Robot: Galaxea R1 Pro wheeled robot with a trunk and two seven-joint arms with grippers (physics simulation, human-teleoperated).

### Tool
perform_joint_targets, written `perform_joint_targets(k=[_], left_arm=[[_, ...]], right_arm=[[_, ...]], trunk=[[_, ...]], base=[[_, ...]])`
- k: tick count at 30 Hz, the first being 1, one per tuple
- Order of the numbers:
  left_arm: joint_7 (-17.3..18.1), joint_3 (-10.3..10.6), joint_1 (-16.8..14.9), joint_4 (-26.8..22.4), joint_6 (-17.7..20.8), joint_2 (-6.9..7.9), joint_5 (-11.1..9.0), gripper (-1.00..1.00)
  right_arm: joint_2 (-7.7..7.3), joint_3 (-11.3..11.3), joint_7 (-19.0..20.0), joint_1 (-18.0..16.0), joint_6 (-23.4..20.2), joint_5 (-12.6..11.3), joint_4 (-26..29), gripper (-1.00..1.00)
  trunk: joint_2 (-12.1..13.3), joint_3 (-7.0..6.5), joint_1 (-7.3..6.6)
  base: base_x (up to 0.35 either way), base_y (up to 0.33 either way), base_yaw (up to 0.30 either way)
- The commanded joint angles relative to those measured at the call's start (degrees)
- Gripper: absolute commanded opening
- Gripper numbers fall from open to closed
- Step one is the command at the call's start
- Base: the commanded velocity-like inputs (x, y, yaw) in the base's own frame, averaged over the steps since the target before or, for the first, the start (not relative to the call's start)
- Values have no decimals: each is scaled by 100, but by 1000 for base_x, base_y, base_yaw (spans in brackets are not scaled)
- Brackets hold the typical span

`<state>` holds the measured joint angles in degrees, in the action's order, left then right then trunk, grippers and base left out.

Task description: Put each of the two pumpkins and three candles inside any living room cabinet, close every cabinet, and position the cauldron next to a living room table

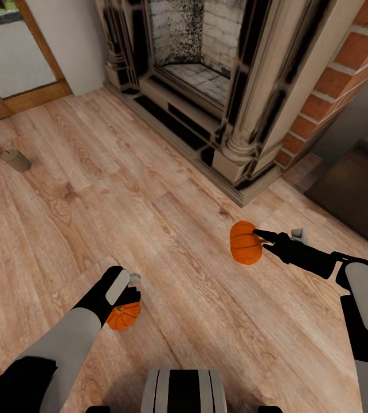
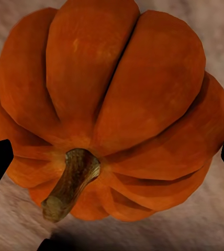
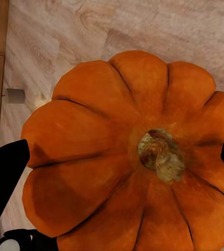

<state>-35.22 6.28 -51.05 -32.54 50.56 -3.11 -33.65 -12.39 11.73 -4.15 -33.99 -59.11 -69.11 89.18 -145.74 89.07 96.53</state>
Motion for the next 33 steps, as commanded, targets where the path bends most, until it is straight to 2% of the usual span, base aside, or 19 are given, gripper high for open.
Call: perform_joint_targets(k=[1, 22, 23, 33], left_arm=[[-55, 27, -2, -6, 9, 4, -54, 100], [-57, 22, -2, 0, 12, 4, -61, 100], [-59, 19, -2, 1, 10, 4, -58, -100], [-62, 13, -2, 76, -163, 12, -54, -100]], right_arm=[[0, 4, -41, -3, -22, -61, 3, -100], [0, 12, -11, 14, -21, -68, 3, -100], [0, 13, -9, 14, -21, -68, 3, -100], [0, 13, -14, 15, -21, -68, 3, -100]], trunk=[[-1, 8, -1], [-1, 27, -1], [-1, 27, -1], [-1, 27, -1]], base=[[0, 0, 0], [0, 0, 0], [0, 0, 0], [0, 0, 0]])
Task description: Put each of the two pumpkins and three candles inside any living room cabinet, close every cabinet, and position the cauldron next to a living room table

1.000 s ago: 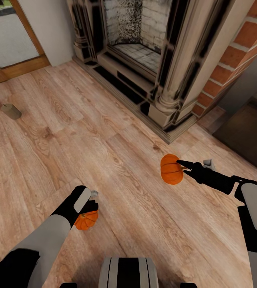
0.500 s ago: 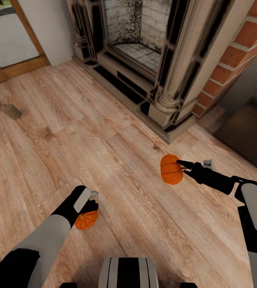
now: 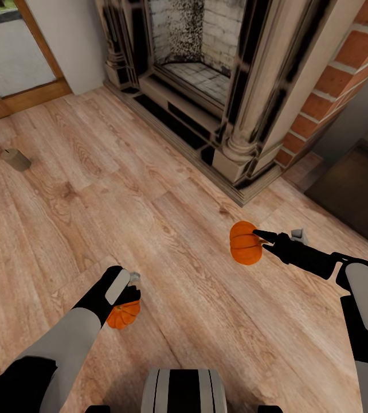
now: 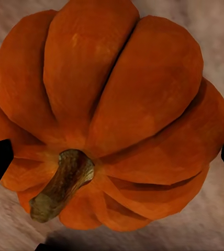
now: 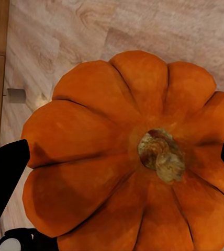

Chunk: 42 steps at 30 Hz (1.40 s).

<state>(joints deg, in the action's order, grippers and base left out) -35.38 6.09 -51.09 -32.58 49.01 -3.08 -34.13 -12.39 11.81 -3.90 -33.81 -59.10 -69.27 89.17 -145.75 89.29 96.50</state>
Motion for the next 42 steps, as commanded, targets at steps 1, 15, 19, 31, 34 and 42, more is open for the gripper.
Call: perform_joint_targets(k=[1, 15, 19, 31, 34, 42], left_arm=[[-47, 33, 2, 83, -11, 9, -6, -100], [-39, 36, 2, 86, -14, 9, -7, -100], [-41, 36, 2, 93, -14, 10, -11, -100], [-39, 40, 2, 94, -14, 9, -9, -100], [-46, 41, 2, 86, -66, 9, 3, -100], [-38, 41, 2, -609, -1154, 15, -2, -100]], right_arm=[[0, 5, -40, -3, -22, -51, 3, -100], [0, 5, -40, -2, -22, -51, 5, -100], [-1, 5, -40, -1, -22, -51, 4, -100], [-5, 5, -40, -2, -22, -51, 3, -100], [-1, 1, -40, 1, -22, -51, 3, -100], [18, -7, -56, 6, -22, -20, 0, -100]], trunk=[[0, 5, 2], [0, 5, 2], [0, 5, 2], [9, -150, -16], [13, -217, -24], [24, -394, -45]], base=[[0, 0, 0], [0, 0, 0], [0, 0, 0], [0, 0, 0], [0, 0, 0], [0, 0, 0]])
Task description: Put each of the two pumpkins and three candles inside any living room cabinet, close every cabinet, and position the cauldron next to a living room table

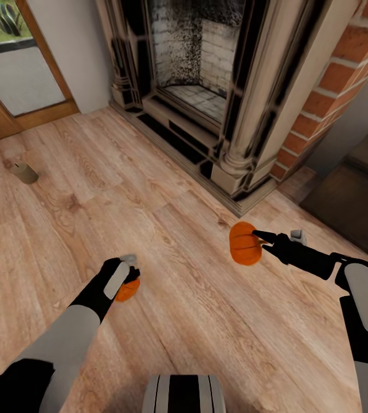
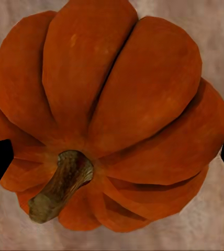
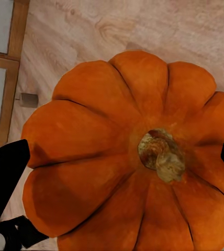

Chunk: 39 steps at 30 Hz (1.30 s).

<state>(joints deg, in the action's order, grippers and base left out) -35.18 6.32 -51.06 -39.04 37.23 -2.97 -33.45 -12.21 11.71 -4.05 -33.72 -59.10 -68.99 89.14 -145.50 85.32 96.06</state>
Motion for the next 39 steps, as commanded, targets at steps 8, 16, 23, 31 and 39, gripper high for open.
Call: perform_joint_targets(k=[8, 16, 23, 31, 39], left_arm=[[-83, 18, 538, -2473, 1266, 23, -70, -100], [-85, 3, 1137, -3867, 1792, 44, -92, -100], [-85, -279, 1675, -4531, 1798, 74, -874, -100], [-61, -467, 1778, -4510, 1789, 77, -1076, -100], [-34, -477, 1885, -3873, 1713, 77, -1129, -100]], right_arm=[[40, -60, -84, -6, 10, 257, -60, -100], [425, -194, -93, -9, 196, 1247, -64, -100], [1538, -573, -251, -6, 1003, 3496, -150, -100], [1718, -619, 21, 328, 1128, 3794, -127, -100], [1722, -617, 49, 349, 1146, 3797, 67, -100]], trunk=[[10, -174, -21], [20, -351, -41], [30, -506, -59], [41, -683, -80], [51, -860, -101]], base=[[0, 0, 0], [0, 0, 0], [0, 0, 0], [0, 0, 0], [0, 0, 0]])
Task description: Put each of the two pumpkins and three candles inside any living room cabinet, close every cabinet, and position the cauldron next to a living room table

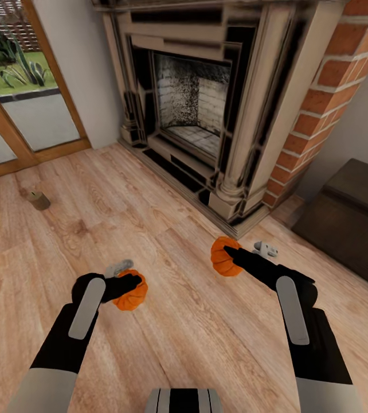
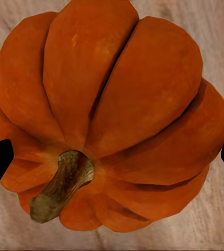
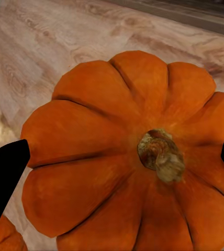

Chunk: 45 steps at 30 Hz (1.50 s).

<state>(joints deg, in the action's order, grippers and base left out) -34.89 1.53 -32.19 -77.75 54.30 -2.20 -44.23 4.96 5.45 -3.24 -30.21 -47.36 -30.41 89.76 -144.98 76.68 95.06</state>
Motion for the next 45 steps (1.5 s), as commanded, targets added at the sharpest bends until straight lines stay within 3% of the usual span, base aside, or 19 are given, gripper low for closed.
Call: perform_joint_targets(k=[1, 8, 23, 35, 39, 40, 42, 45], left_arm=[[-74, -3, 68, 70, 2, 8, -50, -100], [-89, -232, 75, 398, 2, 19, -42, -100], [-88, -294, 78, 516, -126, 42, -49, -100], [-88, -544, 76, 694, -205, 88, -28, -100], [-103, -542, 80, 719, -470, 88, -18, -100], [-109, -543, 78, 768, -630, 89, -12, -100], [-106, -547, 76, 922, -908, 111, 14, -100], [-91, -546, 76, 979, -1143, 265, 47, -100]], right_arm=[[5, 9, -36, 5, -28, -61, 14, -100], [5, 9, -28, 32, -19, -33, 15, -100], [5, 9, -19, 115, 383, -19, 15, -100], [11, -27, -36, 115, 394, -17, 15, -100], [6, -280, -47, 115, 394, -4, 15, -100], [5, -491, -61, 118, 399, 36, 12, -100], [8, -772, -71, 118, 406, 262, 4, -100], [20, -861, -71, 120, 505, 487, -1, -100]], trunk=[[0, -26, -3], [9, -243, -21], [29, -710, -60], [46, -1007, -91], [51, -1095, -101], [52, -1116, -104], [55, -1155, -109], [59, -1210, -116]], base=[[0, 0, 0], [0, 0, 0], [-15, 0, 0], [-83, 0, 96], [0, 0, 275], [0, 0, 277], [0, 0, 272], [0, 0, 268]])
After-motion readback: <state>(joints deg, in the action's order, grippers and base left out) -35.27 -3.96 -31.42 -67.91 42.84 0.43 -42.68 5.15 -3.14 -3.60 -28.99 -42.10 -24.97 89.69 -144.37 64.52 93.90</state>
